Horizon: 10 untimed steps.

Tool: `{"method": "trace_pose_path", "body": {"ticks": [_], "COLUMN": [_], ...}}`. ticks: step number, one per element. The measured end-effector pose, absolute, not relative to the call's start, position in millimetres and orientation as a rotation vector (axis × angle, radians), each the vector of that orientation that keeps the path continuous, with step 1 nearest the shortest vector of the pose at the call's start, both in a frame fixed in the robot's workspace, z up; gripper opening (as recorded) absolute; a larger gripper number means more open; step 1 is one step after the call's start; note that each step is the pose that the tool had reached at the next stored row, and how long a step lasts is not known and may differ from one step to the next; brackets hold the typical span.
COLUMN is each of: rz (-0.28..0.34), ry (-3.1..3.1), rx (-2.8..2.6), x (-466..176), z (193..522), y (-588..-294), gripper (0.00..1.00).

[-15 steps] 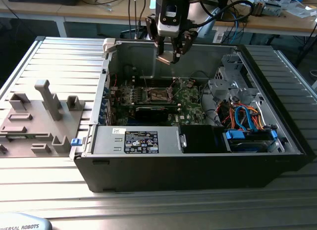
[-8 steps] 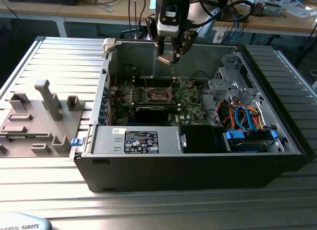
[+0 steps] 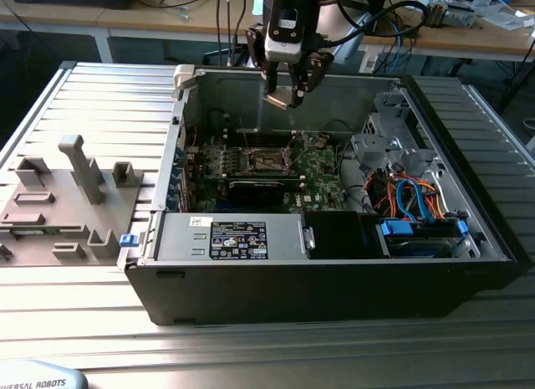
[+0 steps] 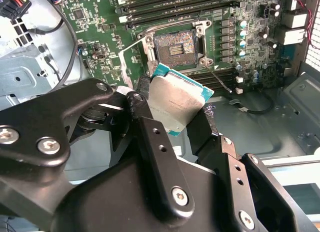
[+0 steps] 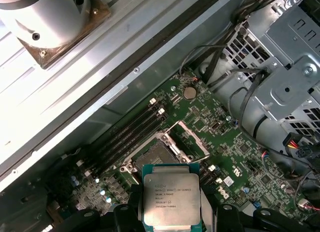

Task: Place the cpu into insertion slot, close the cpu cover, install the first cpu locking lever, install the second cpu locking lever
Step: 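Place the cpu into insertion slot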

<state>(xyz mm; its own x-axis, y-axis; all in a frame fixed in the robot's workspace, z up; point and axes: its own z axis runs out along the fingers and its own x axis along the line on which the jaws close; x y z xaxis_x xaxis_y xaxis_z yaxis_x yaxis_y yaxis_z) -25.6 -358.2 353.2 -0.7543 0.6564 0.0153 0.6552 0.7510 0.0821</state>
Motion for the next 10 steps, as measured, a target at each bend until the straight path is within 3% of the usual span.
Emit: {"method": "trace_pose_path", "body": {"ticks": [10], "rz": [0.128], "ry": [2.917], "rx": [1.119], "x": [-25.6], "z": [353.2], "y": [-358.2], "gripper": [0.54]}}
